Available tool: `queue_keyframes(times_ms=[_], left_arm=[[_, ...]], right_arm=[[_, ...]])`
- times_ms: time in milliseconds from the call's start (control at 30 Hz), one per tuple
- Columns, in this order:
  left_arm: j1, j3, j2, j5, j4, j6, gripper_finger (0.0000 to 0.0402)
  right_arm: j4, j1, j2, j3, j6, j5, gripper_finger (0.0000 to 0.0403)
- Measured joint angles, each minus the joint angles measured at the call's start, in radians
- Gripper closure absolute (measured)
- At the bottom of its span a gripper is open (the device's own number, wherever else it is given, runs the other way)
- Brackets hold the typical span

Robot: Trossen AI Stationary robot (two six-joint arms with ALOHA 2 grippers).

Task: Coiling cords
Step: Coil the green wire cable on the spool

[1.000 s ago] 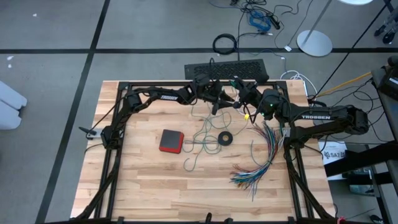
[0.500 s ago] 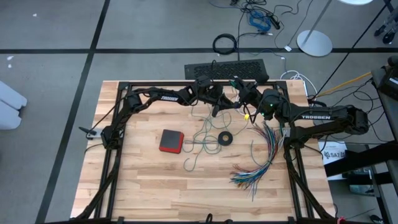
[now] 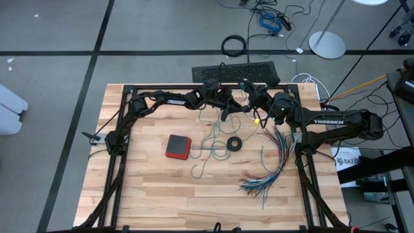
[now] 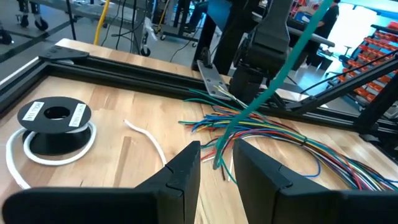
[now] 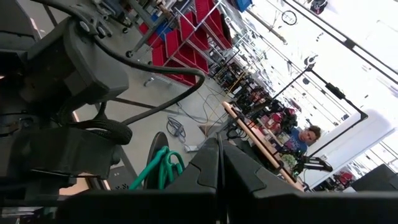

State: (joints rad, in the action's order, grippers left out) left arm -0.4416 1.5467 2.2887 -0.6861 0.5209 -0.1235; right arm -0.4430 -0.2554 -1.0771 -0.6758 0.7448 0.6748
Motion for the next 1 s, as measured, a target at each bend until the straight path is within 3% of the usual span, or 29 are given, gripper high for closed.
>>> queue_keyframes(times_ms=[367,600,1000], left_arm=[[0.025,0.000,0.000,0.012,-0.019,0.000,0.0300],[0.025,0.000,0.000,0.097,-0.018,0.001,0.0300],[0.024,0.000,0.000,0.101,-0.019,0.009,0.0305]], right_arm=[[-0.002,0.002,0.000,0.000,0.000,0.000,0.0403],[-0.002,0.002,0.000,0.000,-0.003,0.000,0.0403],[-0.001,0.002,0.000,0.000,-0.017,0.000,0.0403]])
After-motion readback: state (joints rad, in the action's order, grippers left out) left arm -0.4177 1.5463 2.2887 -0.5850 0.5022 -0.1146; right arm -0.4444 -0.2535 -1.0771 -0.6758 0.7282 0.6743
